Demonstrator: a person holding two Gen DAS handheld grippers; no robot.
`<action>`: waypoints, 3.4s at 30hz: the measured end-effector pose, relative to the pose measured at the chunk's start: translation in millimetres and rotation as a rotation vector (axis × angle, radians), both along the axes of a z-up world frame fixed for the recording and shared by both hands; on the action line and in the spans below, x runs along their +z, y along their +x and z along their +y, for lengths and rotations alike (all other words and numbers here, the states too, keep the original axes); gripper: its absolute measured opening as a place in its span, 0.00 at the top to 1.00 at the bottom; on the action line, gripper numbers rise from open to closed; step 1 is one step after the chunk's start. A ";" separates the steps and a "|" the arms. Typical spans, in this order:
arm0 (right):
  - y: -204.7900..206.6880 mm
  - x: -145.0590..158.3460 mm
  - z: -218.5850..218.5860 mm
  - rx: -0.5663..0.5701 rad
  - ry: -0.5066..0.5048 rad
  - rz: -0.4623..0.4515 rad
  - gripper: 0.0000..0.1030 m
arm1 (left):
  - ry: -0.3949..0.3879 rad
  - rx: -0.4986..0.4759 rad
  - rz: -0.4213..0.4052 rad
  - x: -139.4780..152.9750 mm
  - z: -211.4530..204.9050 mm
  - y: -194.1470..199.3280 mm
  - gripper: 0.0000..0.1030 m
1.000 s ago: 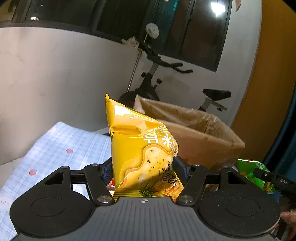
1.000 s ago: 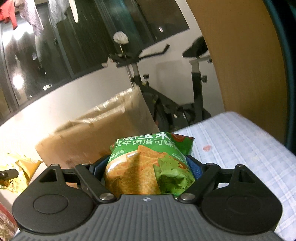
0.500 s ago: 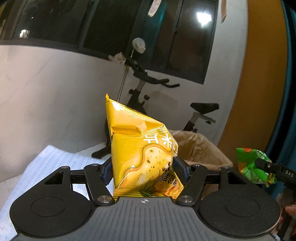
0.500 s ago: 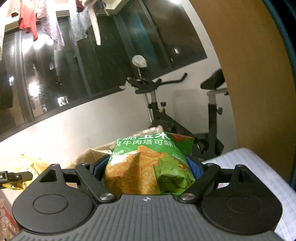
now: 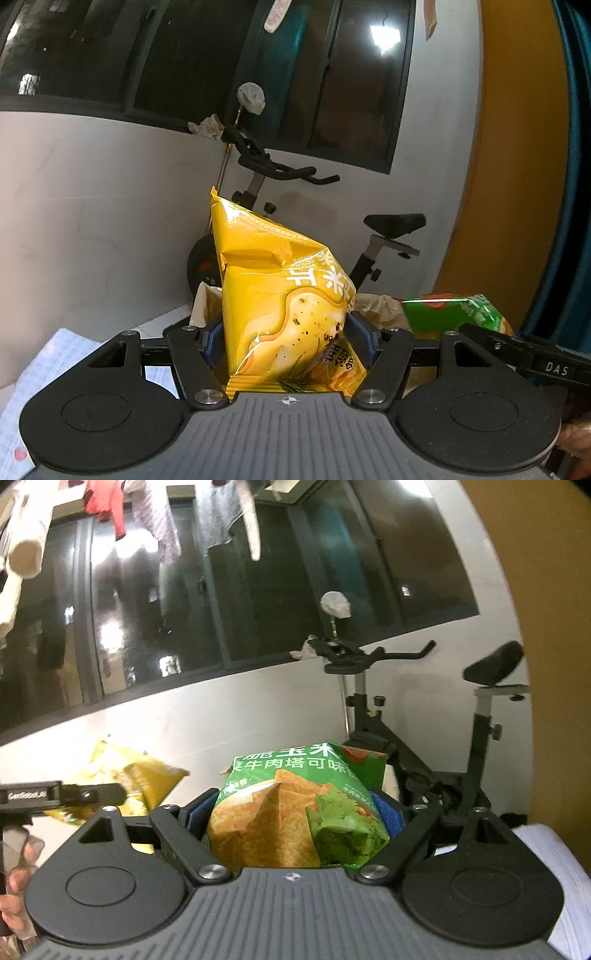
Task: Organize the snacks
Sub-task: 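Carry the yellow and green chip bags into the box and release both, then move both tools back to the snacks and grasp the gold foil packet with the right tool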
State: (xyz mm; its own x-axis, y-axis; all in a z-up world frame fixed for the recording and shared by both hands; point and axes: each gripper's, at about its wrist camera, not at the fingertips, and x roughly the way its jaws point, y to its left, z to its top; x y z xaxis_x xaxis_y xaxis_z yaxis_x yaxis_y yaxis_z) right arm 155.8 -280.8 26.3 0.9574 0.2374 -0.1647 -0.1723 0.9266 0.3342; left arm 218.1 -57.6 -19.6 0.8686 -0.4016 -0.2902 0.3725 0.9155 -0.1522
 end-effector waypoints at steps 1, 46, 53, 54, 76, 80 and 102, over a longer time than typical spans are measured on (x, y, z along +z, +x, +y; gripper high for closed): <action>9.7 -0.2 2.7 0.009 -0.014 0.004 0.16 | 0.013 0.000 -0.001 -0.4 -3.8 6.1 0.33; -0.5 -54.8 -23.3 -0.057 -0.041 0.025 0.10 | 0.118 0.155 0.105 -37.0 88.9 -3.7 0.20; -32.4 -99.1 -46.1 -0.136 0.024 0.156 0.18 | 0.101 0.239 0.184 -73.7 109.3 -20.2 0.22; -36.5 -107.0 -46.7 -0.142 0.026 0.180 0.19 | 0.097 0.242 0.192 -78.0 111.3 -23.0 0.22; -61.5 -196.1 -28.0 -0.131 -0.169 0.474 0.25 | 0.101 0.257 0.296 -153.1 88.1 -78.2 0.22; -57.3 -196.2 -17.3 -0.055 -0.230 0.474 0.17 | 0.106 0.250 0.322 -164.3 84.2 -81.2 0.22; -42.6 -211.5 -1.7 0.008 -0.396 0.437 0.22 | 0.086 0.308 0.369 -185.1 87.5 -81.0 0.23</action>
State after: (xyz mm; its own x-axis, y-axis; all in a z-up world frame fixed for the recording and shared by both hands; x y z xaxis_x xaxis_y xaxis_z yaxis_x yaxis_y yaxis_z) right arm 113.2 -282.6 -185.3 0.7791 0.0841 -0.6213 -0.1041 0.9946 0.0042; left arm 137.1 29.8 -204.8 0.7765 -0.1031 -0.6216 0.0174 0.9897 -0.1424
